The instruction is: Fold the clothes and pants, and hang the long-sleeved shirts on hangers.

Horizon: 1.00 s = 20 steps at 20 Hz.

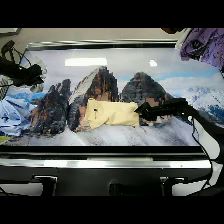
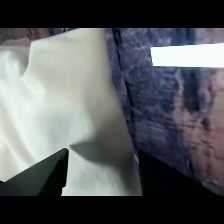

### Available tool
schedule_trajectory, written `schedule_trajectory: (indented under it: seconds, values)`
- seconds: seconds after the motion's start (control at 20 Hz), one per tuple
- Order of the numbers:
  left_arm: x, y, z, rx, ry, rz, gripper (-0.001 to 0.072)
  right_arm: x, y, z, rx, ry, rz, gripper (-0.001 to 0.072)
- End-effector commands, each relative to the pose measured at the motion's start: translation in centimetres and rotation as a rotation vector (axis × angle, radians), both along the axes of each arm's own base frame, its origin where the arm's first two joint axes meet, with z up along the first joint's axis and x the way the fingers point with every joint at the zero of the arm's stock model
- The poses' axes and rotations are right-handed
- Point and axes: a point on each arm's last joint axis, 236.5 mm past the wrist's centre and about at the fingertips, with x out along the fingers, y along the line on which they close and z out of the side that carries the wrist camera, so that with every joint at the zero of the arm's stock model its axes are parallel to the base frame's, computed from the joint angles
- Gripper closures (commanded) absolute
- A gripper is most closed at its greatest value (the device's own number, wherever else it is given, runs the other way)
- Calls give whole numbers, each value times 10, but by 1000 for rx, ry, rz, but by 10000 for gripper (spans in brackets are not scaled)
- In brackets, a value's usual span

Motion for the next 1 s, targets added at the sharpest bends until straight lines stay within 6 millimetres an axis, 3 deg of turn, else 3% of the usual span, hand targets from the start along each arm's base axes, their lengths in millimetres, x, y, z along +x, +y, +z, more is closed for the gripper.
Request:
schedule_trajectory:
  seconds: [0.0, 0.1, 0.25, 0.5, 0.7, 0.95]
  values:
    - [0, 0, 0, 0, 0, 0, 691, 9, 11, -7, -37, -39, -14, 408]
    - [0, 0, 0, 0, 0, 0, 691, 11, 17, 4, -18, -55, 11, 682]
    - [0, 0, 0, 0, 1, 1, 691, 40, 12, 52, -52, -166, 21, 687]
    - [-7, -1, -3, -1, 32, -7, 691, 97, -24, 135, -243, -297, -33, 687]
    - [-10, -1, -4, -1, 43, -11, 691, 129, -80, 199, -289, -354, -212, 687]
    - [-10, -2, -4, -1, 44, -12, 691, 145, -184, 257, -314, -423, -445, 687]
